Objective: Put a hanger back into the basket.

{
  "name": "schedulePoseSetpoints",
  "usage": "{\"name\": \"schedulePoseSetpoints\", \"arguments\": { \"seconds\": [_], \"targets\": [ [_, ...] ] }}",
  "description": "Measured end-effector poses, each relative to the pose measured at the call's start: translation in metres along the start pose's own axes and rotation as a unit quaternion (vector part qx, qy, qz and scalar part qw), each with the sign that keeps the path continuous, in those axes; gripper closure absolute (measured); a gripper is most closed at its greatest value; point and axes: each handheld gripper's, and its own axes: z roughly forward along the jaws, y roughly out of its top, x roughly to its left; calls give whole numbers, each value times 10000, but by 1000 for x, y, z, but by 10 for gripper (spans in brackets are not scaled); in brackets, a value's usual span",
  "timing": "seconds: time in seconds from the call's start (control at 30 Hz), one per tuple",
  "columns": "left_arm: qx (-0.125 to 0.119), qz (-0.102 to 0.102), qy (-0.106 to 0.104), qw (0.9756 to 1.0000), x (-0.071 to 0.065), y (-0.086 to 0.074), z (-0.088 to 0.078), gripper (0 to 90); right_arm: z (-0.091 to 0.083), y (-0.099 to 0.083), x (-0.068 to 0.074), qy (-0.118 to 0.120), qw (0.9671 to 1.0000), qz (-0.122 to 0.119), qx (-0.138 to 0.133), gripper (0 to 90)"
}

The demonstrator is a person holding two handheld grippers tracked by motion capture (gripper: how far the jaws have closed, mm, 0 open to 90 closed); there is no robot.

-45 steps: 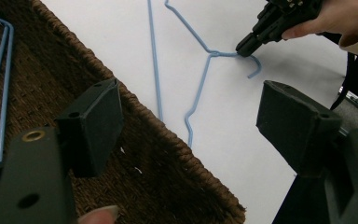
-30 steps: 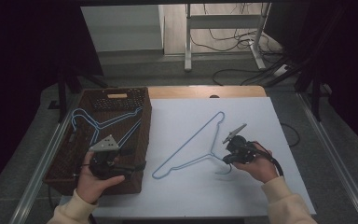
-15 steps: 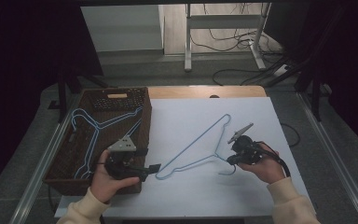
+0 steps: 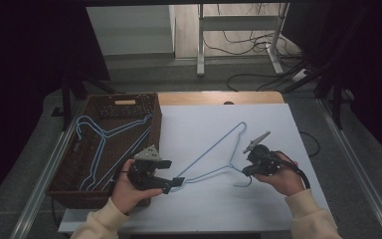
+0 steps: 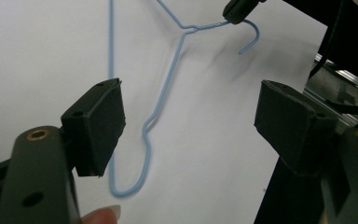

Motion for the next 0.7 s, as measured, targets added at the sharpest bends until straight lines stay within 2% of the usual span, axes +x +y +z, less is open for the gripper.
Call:
{"name": "schedulePoseSetpoints", "arguments": {
  "seconds": [0.2, 0.27, 0.43, 0.47, 0.53, 0.6, 0.7],
  "targets": [
    [183, 9, -148, 9997, -4, 7, 21, 248, 1, -1, 0, 30, 10000, -1, 24, 873],
    [282, 23, -87, 9996, -6, 10, 28, 252, 0, -1, 0, 36, 10000, -3, 23, 873],
    [363, 23, -140, 9992, -10, 15, 41, 260, -1, -1, -1, 47, 10000, -2, 20, 873],
    [475, 35, -138, 9988, -12, 16, 49, 262, -2, -1, 0, 46, 10000, -8, 19, 873],
    [514, 37, -149, 9986, -12, 16, 54, 266, -3, -1, 0, 45, 10000, -7, 9, 873],
    [623, -35, -149, 9979, -13, 15, 69, 271, -3, -1, 0, 46, 10000, -17, 13, 873],
    [730, 7, -92, 9973, -15, 13, 80, 280, -3, -1, 0, 50, 10000, -25, 15, 873]
  ]
}}
